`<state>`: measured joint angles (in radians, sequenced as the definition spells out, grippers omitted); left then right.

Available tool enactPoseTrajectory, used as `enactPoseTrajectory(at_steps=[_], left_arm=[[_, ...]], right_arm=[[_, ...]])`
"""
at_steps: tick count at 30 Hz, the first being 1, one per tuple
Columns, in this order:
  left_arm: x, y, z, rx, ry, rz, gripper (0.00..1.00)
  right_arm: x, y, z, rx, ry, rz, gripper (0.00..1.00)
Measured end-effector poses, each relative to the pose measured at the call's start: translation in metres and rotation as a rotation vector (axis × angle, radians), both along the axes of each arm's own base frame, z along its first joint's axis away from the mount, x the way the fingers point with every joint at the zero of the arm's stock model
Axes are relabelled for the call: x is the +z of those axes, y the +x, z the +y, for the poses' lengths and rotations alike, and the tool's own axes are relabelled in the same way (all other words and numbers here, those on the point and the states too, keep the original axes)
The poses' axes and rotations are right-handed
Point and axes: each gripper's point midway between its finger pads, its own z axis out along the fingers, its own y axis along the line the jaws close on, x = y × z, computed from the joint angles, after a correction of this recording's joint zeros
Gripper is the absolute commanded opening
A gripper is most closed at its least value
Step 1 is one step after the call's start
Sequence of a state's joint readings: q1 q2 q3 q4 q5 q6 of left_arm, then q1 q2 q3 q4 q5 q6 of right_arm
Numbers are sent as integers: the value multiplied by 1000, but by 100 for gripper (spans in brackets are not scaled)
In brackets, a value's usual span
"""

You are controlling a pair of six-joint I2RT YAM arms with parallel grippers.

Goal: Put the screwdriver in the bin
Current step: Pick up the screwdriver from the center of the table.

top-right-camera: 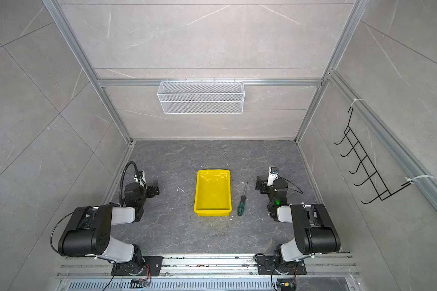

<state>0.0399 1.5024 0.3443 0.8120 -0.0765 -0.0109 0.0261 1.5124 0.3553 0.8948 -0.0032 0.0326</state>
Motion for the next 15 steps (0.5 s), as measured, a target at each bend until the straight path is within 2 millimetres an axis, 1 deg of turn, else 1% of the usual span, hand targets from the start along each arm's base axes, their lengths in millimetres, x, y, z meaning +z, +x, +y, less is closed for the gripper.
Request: enactPoseTrajectory(at_steps=[5, 9, 15], left_arm=[[2, 0, -1, -5, 4, -16, 100], [-1, -4, -5, -15, 9, -13, 100], [-1, -4, -2, 2, 17, -13, 100]], right_arm=[[0, 0, 0, 0, 0, 0, 100], [0, 0, 0, 0, 0, 0, 100], [0, 0, 0, 0, 0, 0, 100]])
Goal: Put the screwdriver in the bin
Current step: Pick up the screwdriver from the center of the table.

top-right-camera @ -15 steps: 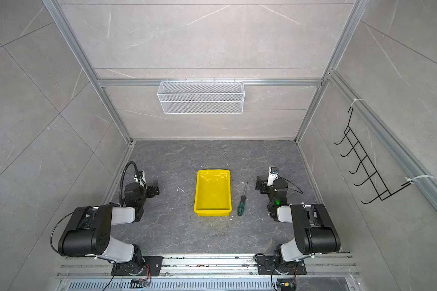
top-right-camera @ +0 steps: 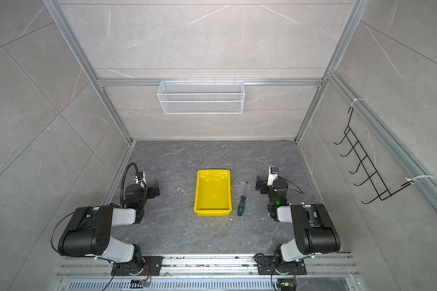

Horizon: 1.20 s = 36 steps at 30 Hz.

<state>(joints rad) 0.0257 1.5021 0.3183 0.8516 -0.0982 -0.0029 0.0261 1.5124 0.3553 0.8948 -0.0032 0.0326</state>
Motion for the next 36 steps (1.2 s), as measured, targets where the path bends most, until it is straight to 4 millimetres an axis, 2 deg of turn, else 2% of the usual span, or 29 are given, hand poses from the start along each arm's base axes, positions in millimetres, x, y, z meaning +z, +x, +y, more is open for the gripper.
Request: enactPoseTrajectory(at_steps=[32, 34, 36], left_arm=[[2, 3, 7, 25, -1, 18, 100], [7, 0, 10, 47, 0, 39, 100], [24, -3, 15, 86, -18, 42, 100]], right_arm=[[-1, 0, 0, 0, 0, 5, 100], [-2, -1, -3, -18, -4, 23, 100], [0, 0, -8, -56, 2, 71, 99]])
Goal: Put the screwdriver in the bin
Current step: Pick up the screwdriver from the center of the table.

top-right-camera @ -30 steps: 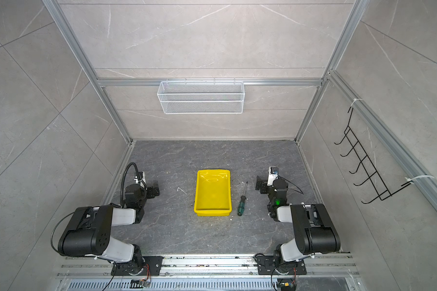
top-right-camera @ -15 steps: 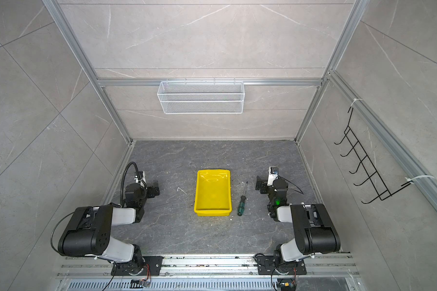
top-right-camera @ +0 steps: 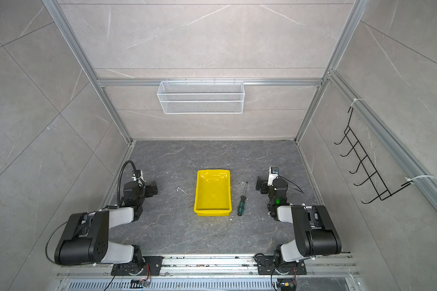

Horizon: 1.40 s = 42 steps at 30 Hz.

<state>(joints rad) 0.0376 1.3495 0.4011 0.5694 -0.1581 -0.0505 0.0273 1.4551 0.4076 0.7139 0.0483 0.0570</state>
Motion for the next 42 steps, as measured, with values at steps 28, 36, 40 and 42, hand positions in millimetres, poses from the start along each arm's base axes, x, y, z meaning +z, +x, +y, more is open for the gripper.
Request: enactPoseTrajectory(at_steps=[28, 36, 40, 42], left_arm=[[102, -23, -105, -199, -529, 498, 100], [83, -46, -125, -267, -487, 562, 100], [97, -48, -123, -276, -474, 513, 100], [101, -48, -122, -276, -470, 500, 100]], right_arm=[[72, -89, 78, 74, 332, 553, 94], [6, -127, 110, 74, 281, 751, 89], [-17, -126, 121, 68, 246, 805, 86], [-26, -125, 125, 62, 234, 821, 85]])
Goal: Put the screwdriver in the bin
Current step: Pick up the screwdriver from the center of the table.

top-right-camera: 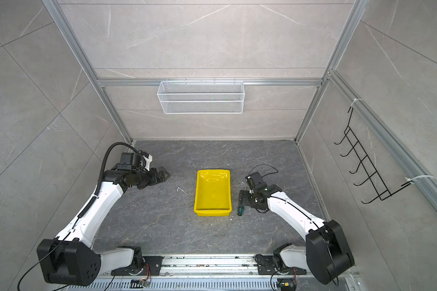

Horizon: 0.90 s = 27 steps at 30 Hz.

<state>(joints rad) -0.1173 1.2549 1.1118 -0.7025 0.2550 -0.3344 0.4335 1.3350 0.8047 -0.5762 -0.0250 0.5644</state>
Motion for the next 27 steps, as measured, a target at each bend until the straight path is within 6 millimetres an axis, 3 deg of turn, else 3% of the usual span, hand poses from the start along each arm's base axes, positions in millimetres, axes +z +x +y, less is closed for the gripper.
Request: enactPoseTrajectory(at_steps=[12, 27], left_arm=[[-3, -1, 4, 5, 23, -1, 100], [-4, 0, 7, 17, 42, -3, 100]], right_arm=[[-30, 15, 6, 0, -47, 44, 76], [-33, 25, 11, 3, -51, 27, 76]])
